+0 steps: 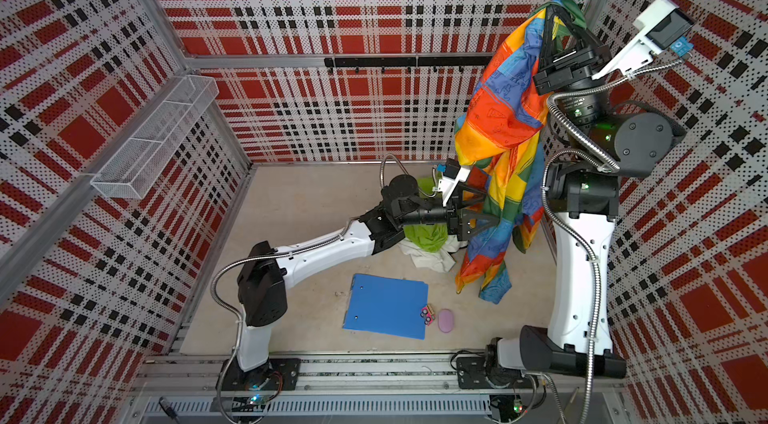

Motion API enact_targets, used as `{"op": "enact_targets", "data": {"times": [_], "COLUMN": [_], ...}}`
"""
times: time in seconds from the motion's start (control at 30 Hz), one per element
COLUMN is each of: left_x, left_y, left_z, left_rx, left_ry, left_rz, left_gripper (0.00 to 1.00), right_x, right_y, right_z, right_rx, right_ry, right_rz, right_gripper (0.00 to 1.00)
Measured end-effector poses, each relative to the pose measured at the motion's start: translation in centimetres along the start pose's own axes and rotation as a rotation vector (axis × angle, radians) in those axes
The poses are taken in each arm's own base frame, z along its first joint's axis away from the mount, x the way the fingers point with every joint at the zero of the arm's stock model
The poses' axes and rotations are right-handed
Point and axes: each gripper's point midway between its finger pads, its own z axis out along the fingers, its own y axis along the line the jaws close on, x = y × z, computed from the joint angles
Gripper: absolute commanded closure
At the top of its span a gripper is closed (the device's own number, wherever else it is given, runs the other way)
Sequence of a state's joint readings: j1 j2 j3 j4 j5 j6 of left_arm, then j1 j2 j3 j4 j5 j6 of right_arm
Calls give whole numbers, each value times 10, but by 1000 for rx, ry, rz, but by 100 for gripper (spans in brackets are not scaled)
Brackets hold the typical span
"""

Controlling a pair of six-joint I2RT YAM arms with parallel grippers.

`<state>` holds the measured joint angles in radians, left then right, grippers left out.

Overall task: Pick out a specific cloth from the pile
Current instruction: 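Reach the left gripper to the hanging rainbow cloth and grasp it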

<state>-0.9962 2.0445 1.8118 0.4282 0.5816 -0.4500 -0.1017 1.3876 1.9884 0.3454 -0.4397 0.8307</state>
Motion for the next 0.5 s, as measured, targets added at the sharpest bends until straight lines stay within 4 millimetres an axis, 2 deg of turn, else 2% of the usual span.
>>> {"op": "enact_targets", "data": {"times": [0.13, 0.17, 0.23, 0.37, 0.5], "left_x": [2, 2, 4, 8, 7], "left_y": [19, 24, 30, 37, 39], "left_z": [14, 18, 25, 35, 34], "left_rx": [-35, -37, -33, -8, 13], "left_ry": [-28, -37, -47, -57, -56], "left_rz": [-23, -31, -47, -90, -116], "left_gripper": [0, 6, 22, 75, 93], "right_x": [2, 3, 4, 10, 15], "right_y": [7, 9, 10, 6, 3], "right_z": [1, 1, 1, 0, -1], "right_rx": [-19, -23, -27, -21, -13], "right_ry": [6, 7, 10, 23, 35], "right_rz": [12, 14, 18, 25, 26], "right_gripper": [100, 100, 100, 100, 100]}}
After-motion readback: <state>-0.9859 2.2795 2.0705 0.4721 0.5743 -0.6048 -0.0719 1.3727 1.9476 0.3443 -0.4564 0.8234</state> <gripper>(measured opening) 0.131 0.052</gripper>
